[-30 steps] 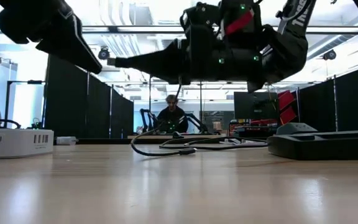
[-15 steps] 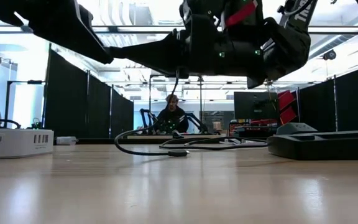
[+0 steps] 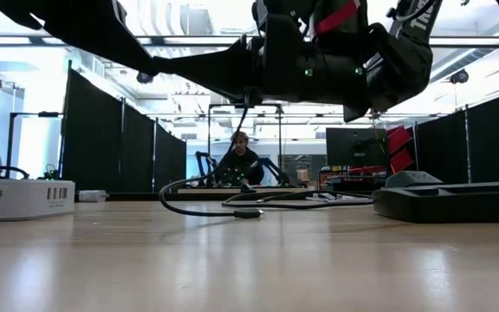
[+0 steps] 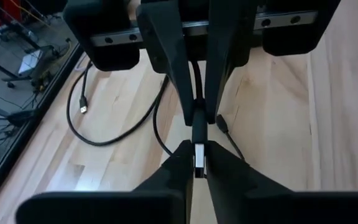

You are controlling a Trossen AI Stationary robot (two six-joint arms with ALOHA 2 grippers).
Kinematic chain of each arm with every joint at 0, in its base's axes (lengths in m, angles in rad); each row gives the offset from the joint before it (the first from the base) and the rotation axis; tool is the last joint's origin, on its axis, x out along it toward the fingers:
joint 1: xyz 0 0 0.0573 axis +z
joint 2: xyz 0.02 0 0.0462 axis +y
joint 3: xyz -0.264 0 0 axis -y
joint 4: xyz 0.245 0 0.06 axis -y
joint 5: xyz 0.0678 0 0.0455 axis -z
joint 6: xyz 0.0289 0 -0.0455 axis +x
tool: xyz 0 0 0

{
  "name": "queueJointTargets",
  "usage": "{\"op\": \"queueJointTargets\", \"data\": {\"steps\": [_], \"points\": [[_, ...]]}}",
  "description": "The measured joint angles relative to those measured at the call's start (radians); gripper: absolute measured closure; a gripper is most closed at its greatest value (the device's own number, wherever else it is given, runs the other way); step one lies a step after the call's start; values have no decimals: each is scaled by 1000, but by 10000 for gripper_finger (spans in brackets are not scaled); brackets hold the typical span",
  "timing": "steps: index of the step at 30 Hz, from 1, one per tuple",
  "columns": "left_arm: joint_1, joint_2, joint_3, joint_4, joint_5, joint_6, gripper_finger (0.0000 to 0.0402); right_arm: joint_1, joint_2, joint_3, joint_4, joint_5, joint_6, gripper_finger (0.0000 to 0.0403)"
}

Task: Insert USB
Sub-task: Insert the bottom black charger cable into the white outlet extension

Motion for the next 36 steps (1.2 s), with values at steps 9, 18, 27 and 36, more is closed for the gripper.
{"op": "queueJointTargets", "data": {"steps": [9, 18, 27, 36], "points": [[-4, -8, -1, 0, -2, 2, 391, -4, 0, 0, -3, -4, 7, 385], [-6, -11, -1, 3, -6, 3, 395, -41, 1, -3, -47, -85, 59, 273], [-9, -12, -6, 3, -4, 6, 395, -38, 1, 46, -56, -116, 10, 206], [-18, -13, -6, 1, -2, 6, 395, -33, 1, 69, -97, -158, 14, 264]]}}
